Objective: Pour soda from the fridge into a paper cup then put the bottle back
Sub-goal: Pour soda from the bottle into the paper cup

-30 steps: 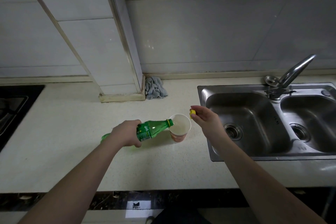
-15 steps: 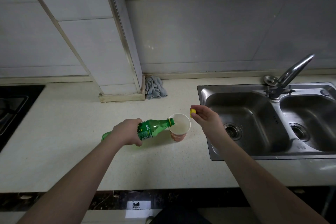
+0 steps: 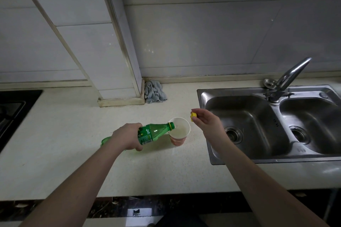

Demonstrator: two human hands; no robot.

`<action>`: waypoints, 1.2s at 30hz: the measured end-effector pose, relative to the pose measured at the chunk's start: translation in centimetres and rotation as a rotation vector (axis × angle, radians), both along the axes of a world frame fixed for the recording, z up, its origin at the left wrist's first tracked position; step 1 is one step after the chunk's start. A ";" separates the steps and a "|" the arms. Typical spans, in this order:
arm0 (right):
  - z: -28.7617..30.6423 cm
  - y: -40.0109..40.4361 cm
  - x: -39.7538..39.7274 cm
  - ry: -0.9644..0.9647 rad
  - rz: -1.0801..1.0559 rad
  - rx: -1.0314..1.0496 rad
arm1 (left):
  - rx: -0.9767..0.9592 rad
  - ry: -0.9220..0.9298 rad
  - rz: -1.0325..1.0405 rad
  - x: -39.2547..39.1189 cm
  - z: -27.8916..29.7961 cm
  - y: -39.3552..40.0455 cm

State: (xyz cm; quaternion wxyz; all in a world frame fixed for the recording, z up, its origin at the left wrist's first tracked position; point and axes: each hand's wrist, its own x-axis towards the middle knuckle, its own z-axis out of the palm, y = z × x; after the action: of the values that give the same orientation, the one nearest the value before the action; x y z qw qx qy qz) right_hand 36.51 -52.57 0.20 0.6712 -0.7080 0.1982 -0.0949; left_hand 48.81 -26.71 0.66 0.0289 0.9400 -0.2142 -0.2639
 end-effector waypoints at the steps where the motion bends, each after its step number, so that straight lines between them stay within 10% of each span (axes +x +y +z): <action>1: 0.0 0.0 0.0 0.003 0.004 -0.007 | -0.002 0.001 0.005 0.0 0.0 0.0; 36: -0.9 0.4 0.3 -0.015 -0.037 0.033 | 0.011 0.001 -0.001 -0.1 0.4 -0.3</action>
State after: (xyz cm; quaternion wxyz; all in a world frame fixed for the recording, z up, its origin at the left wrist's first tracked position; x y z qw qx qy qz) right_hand 36.80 -52.17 -0.75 0.6823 -0.6923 0.2078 -0.1092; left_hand 48.70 -26.99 1.07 0.0239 0.9398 -0.2134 -0.2657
